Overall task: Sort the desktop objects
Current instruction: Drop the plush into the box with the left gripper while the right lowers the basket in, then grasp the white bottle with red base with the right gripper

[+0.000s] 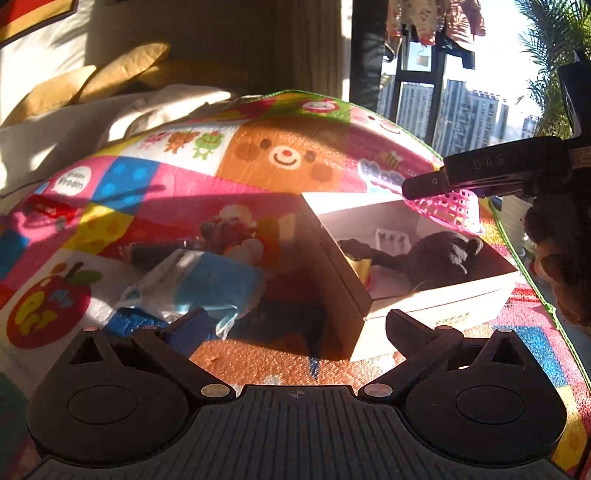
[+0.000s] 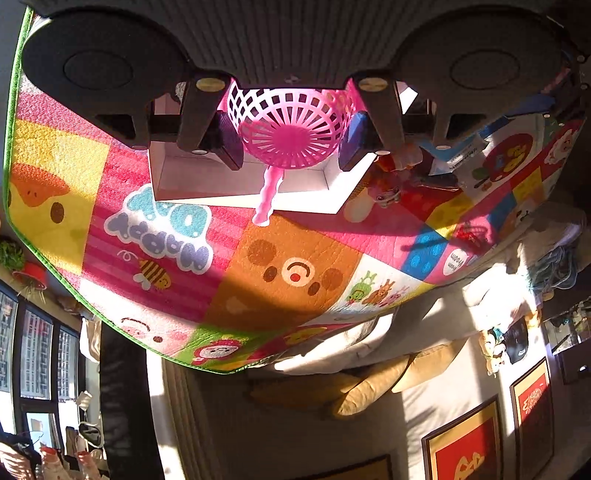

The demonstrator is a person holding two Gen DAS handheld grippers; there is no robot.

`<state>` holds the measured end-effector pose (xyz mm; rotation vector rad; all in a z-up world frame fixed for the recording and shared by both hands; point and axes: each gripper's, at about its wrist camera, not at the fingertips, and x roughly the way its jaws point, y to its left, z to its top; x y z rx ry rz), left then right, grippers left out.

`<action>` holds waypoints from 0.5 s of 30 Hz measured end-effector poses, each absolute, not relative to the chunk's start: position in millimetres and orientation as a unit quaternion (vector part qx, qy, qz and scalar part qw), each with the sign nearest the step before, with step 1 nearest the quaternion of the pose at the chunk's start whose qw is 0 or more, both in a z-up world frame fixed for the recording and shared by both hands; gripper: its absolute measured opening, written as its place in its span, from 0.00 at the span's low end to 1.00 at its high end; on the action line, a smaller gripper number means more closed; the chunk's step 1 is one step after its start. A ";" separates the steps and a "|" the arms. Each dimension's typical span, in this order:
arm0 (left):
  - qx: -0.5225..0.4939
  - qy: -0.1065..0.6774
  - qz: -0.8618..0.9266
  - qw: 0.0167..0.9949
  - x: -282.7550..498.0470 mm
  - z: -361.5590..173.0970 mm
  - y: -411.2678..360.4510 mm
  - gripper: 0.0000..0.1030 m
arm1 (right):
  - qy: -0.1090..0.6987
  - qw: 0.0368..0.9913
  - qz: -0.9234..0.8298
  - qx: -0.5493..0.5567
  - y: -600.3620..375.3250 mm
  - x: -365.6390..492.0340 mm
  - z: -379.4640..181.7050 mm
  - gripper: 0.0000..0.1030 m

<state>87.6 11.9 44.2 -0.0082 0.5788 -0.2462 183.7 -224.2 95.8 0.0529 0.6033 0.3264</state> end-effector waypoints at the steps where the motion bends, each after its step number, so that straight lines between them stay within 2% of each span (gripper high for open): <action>1: -0.003 0.286 -0.116 0.951 85.1 41.7 16.5 1.00 | 0.298 0.941 0.161 0.023 -217.2 186.7 96.2 0.66; 2: -0.004 0.286 -0.109 0.952 81.6 39.6 22.0 1.00 | 0.294 0.943 0.155 0.020 -212.2 188.9 97.5 0.75; 10: -0.035 0.288 -0.058 0.955 62.9 26.2 68.0 1.00 | 0.285 0.949 0.131 -0.005 -195.1 182.6 109.5 0.75; 13: -0.051 0.286 -0.045 0.956 59.8 19.9 79.5 1.00 | 0.296 0.945 0.138 -0.031 -177.9 180.2 106.1 0.72; 15: -0.058 0.281 -0.038 0.957 57.5 18.1 83.9 1.00 | 0.306 0.936 0.163 -0.057 -156.2 177.6 104.5 0.65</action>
